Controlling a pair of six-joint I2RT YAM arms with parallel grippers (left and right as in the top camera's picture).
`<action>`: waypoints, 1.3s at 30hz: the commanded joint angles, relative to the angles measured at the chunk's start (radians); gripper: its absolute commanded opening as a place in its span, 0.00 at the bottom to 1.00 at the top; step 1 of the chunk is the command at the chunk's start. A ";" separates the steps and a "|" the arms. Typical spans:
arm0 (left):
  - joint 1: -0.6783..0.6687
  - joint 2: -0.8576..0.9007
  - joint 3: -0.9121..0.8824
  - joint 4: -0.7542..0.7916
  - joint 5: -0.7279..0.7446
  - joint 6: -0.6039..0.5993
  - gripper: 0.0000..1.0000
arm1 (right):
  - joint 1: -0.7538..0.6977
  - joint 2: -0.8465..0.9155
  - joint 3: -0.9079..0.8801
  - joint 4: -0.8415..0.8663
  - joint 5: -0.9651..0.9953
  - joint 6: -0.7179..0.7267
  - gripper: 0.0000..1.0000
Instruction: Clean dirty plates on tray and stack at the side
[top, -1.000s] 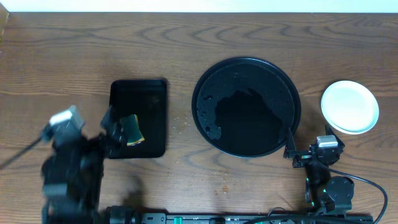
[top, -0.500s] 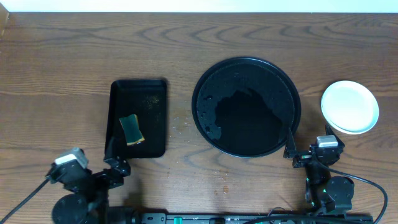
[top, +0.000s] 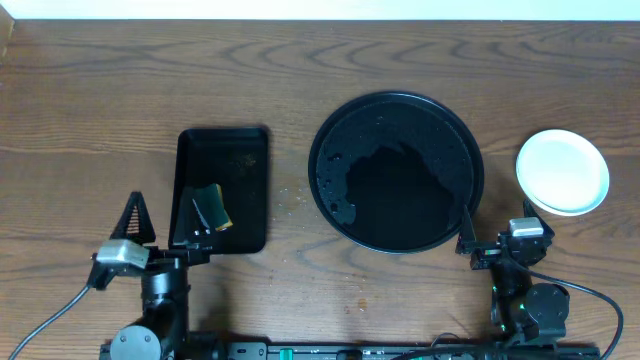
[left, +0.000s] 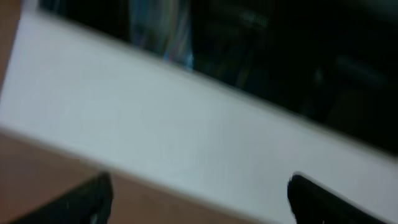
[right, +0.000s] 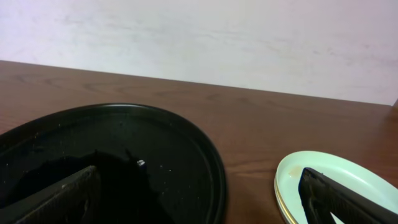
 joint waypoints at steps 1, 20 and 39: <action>-0.005 -0.008 -0.069 0.109 0.008 0.002 0.89 | -0.021 -0.006 -0.002 -0.005 0.010 -0.009 0.99; -0.008 -0.008 -0.235 -0.157 0.021 0.006 0.89 | -0.021 -0.007 -0.002 -0.005 0.010 -0.009 0.99; -0.015 -0.008 -0.235 -0.234 0.099 0.470 0.89 | -0.021 -0.006 -0.002 -0.005 0.010 -0.009 0.99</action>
